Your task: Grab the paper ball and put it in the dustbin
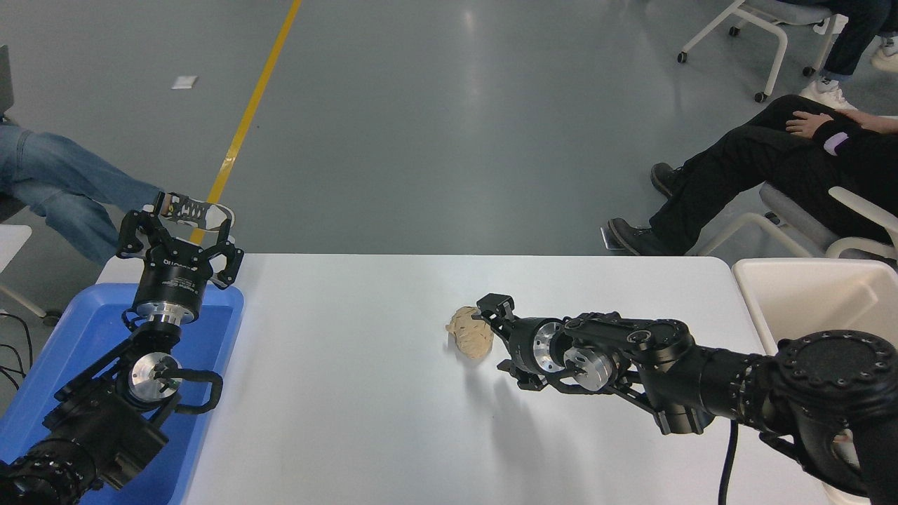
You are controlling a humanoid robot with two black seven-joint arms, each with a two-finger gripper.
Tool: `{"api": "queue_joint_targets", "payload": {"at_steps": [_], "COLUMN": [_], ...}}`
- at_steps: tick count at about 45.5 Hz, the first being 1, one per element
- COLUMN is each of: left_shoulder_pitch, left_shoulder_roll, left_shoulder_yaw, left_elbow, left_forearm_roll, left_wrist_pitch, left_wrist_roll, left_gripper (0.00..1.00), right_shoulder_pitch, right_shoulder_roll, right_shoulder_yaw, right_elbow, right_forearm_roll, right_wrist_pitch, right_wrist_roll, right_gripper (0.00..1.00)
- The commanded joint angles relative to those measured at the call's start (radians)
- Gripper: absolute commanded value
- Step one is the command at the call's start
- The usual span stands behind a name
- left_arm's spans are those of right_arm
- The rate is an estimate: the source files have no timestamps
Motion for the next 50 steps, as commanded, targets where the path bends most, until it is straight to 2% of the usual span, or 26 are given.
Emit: {"api": "queue_joint_targets", "payload": {"at_steps": [1,5,10,18,34,50], "left_shoulder_pitch": [0.000,0.000,0.000,0.000,0.000,0.000], "left_shoulder_roll": [0.000,0.000,0.000,0.000,0.000,0.000], "left_shoulder_yaw": [0.000,0.000,0.000,0.000,0.000,0.000], "left_elbow": [0.000,0.000,0.000,0.000,0.000,0.000], "left_forearm_roll": [0.000,0.000,0.000,0.000,0.000,0.000], "left_wrist_pitch": [0.000,0.000,0.000,0.000,0.000,0.000], "left_wrist_roll": [0.000,0.000,0.000,0.001,0.000,0.000], "left_gripper": [0.99,0.99,0.99,0.99,0.99,0.99], "right_shoulder_pitch": [-0.015,-0.015,-0.019,-0.030,-0.033,-0.039], "right_shoulder_roll": [0.000,0.000,0.000,0.000,0.000,0.000], "right_shoulder_yaw": [0.084,0.104,0.104,0.104,0.119,0.156], "right_elbow": [0.018,0.015,0.013,0.032,0.035,0.027], "right_forearm_roll": [0.030,0.030,0.059,0.137,0.396,0.405], "right_wrist_pitch": [-0.012,-0.028,-0.132,-0.154,-0.152,-0.150], "right_wrist_roll": [0.001,0.000,0.000,0.000,0.001,0.001], "right_gripper": [0.99,0.98,0.98,0.98,0.99,0.99]}}
